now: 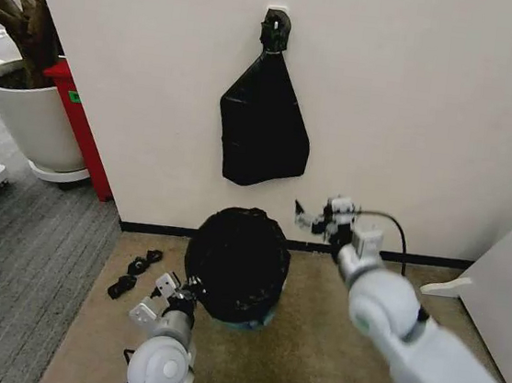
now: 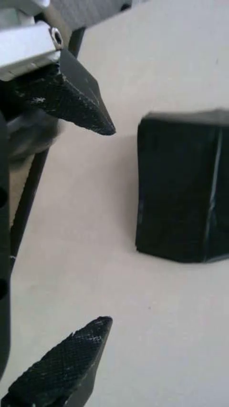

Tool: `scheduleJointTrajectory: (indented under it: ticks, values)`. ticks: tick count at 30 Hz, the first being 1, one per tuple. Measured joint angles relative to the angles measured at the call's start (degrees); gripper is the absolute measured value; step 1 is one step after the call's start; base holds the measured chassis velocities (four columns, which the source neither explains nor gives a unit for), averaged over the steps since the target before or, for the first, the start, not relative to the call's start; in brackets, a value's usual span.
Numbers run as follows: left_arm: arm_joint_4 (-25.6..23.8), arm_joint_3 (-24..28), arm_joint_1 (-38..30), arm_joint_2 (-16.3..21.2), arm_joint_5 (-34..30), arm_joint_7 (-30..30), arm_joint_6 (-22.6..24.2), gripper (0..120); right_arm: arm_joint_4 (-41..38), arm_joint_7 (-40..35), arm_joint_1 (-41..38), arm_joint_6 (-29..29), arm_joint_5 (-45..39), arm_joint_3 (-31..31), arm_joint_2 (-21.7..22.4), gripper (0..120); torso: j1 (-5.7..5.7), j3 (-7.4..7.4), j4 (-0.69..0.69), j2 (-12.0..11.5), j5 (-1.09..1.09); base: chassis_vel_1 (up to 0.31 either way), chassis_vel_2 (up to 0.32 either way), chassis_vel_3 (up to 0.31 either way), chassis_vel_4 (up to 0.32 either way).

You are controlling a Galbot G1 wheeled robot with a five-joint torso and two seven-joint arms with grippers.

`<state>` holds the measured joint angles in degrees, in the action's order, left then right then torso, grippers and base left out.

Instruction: Place the garbage bag over the trash bin.

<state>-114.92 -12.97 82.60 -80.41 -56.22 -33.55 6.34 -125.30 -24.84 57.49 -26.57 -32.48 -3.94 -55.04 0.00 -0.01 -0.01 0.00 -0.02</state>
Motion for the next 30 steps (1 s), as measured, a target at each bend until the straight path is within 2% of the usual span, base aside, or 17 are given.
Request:
scheduleJointTrajectory:
  ticks: [8, 17, 20, 30]
  values:
    - [-2.3, 0.0, 2.7, -0.8, 1.4, -6.9, 6.3, 2, -0.2, 3.4, 2.5, 2.5, 4.1, -0.6, 0.3, 100, 0.0, 0.01, 0.01, 0.0, 0.03, 0.0, 0.0, 0.0, 0.0]
    - [-1.5, -0.1, 2.5, -1.5, 3.2, -6.6, 6.6, 2, 0.1, 9.2, 4.0, 5.1, 7.4, 0.0, -0.5, 100, 0.0, 0.01, 0.02, 0.0, 0.01, 0.0, 0.0, 0.0, 0.0]
    - [-1.4, 0.0, 2.2, -1.5, 3.6, -5.8, 6.3, 8, 0.0, 9.9, 4.3, 5.3, 7.5, -0.1, -0.3, 100, 0.0, 0.01, 0.01, 0.0, 0.01, 0.0, 0.0, 0.0, 0.0]
    - [-1.4, 0.1, 1.7, -1.6, 4.7, -4.4, 5.6, 46, -0.1, 12.2, 4.8, 5.7, 7.8, -0.2, -0.1, 100, 0.0, 0.01, 0.01, 0.0, 0.01, 0.0, 0.0, 0.0, 0.0]
